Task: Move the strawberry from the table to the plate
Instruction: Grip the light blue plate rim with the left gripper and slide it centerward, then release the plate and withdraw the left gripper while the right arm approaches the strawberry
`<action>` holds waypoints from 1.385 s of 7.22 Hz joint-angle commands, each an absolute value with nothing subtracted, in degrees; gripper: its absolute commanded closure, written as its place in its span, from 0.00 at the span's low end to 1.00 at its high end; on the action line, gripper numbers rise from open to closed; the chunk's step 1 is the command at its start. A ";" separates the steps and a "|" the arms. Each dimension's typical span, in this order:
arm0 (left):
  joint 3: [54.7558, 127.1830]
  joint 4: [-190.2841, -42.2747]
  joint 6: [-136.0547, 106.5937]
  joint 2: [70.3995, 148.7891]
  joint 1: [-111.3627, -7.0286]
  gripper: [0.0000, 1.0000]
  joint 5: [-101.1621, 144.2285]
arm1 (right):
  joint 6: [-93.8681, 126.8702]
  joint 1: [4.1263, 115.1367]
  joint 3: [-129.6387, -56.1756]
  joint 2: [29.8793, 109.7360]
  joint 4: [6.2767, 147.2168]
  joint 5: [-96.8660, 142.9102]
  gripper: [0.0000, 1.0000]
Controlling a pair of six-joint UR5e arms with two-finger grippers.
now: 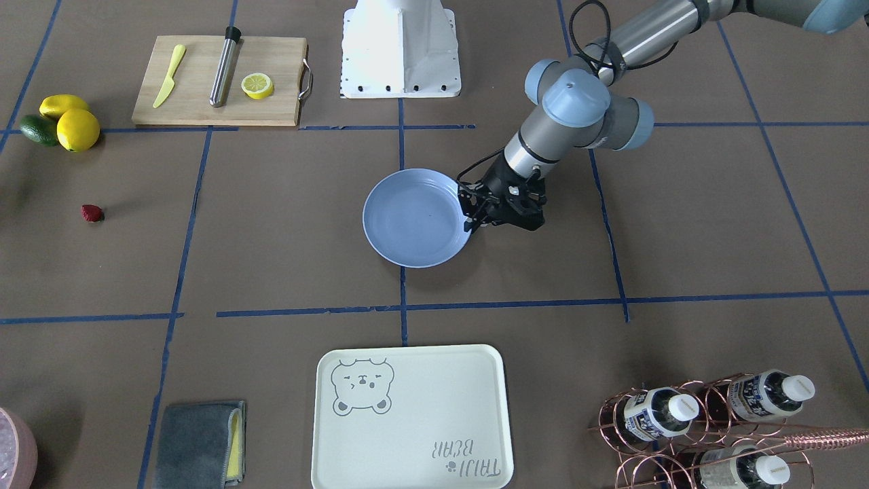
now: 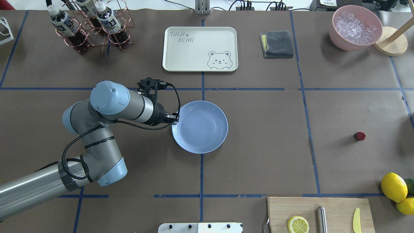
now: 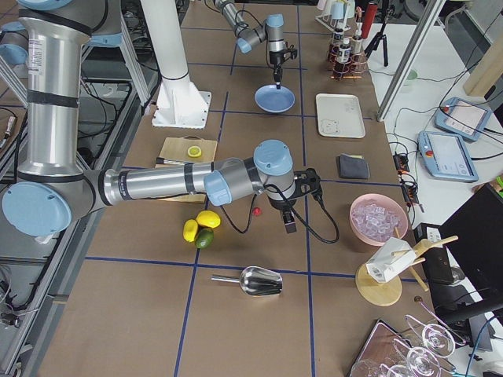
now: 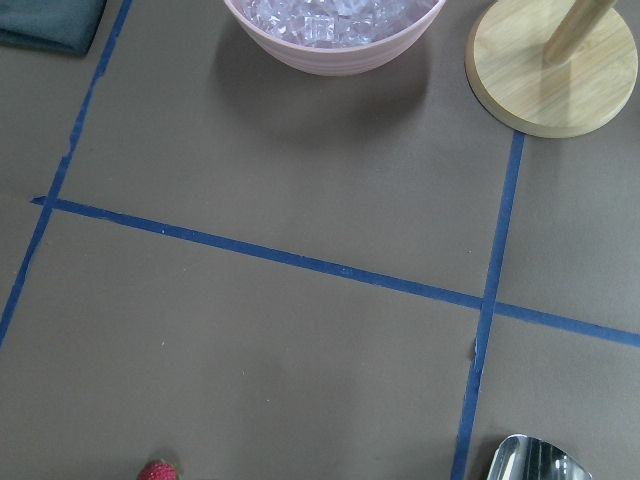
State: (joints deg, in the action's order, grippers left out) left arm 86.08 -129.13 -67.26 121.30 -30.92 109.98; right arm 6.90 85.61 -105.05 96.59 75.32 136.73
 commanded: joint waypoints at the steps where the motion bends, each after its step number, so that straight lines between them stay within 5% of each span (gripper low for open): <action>1: 85.52 -129.20 -67.41 121.55 -30.15 1.00 109.51 | 6.94 85.61 -105.03 96.59 75.32 136.76 0.00; 2: 85.52 -129.20 -67.41 121.64 -30.15 1.00 109.51 | 6.94 85.61 -105.03 96.59 75.32 136.76 0.00; 3: 85.60 -129.20 -67.50 121.73 -30.06 0.82 109.51 | 6.94 85.61 -105.03 96.68 75.32 136.76 0.00; 4: 85.69 -129.29 -67.33 121.47 -30.06 0.28 109.51 | 6.68 85.69 -105.12 96.77 75.24 136.76 0.00; 5: 86.04 -129.20 -67.24 121.38 -29.97 0.00 109.34 | 5.90 85.61 -105.12 96.59 75.15 136.67 0.00; 10: 105.47 -96.35 -16.48 110.43 -58.89 0.00 117.40 | 7.29 82.46 -111.25 91.95 75.15 136.85 0.00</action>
State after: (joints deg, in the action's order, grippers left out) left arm 102.85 -102.12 -33.22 114.57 -49.08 115.15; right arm 6.69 84.37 -108.95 93.45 75.11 136.85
